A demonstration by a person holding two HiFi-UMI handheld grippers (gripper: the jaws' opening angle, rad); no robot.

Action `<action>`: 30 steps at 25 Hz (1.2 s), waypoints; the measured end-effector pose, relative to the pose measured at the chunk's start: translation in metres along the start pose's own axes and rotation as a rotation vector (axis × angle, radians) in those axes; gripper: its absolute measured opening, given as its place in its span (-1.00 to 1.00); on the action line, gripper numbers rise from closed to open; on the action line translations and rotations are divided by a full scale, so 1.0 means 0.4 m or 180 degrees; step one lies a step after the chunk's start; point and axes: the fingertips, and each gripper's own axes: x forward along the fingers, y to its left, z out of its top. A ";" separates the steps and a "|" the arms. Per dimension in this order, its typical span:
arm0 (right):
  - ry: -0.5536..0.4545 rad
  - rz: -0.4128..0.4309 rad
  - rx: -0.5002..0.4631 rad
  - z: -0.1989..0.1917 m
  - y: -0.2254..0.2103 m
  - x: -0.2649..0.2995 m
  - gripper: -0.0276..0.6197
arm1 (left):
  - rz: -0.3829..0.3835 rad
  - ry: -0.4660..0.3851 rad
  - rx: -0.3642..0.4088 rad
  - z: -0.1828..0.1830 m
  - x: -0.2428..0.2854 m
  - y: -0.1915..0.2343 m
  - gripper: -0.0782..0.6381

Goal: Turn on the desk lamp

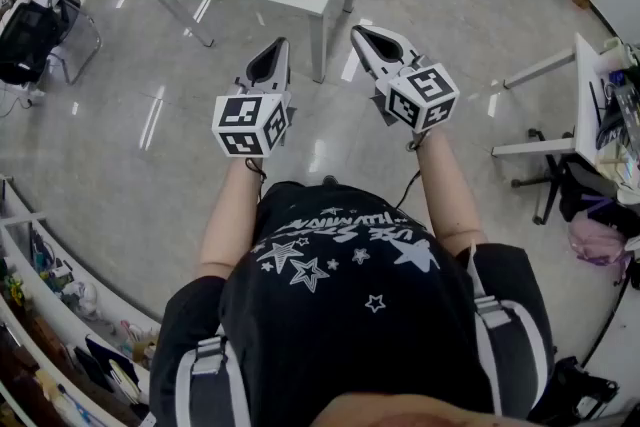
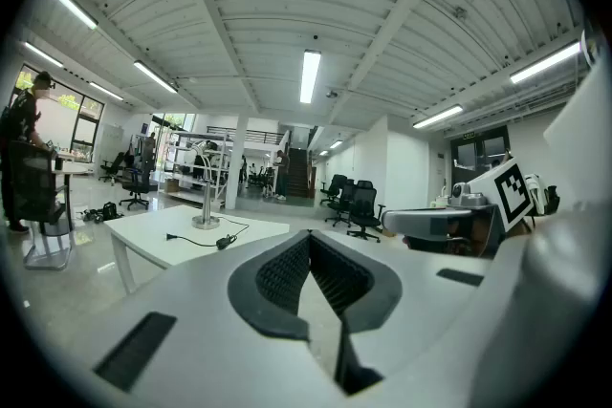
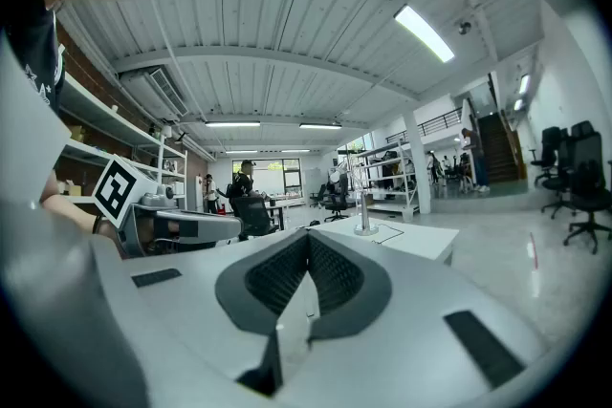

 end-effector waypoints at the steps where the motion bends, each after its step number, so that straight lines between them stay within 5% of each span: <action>1: -0.0018 0.0006 0.0021 -0.001 -0.008 -0.003 -0.90 | 0.0031 -0.0006 -0.0011 -0.001 0.003 0.003 -0.76; 18: 0.0070 0.0036 0.0127 -0.044 -0.105 0.037 -0.90 | 0.0005 0.0095 0.0007 -0.039 0.125 0.028 -0.76; 30: 0.0249 0.0055 0.0207 -0.071 -0.178 0.230 -0.90 | 0.0043 0.0176 -0.0085 -0.055 0.265 0.199 -0.75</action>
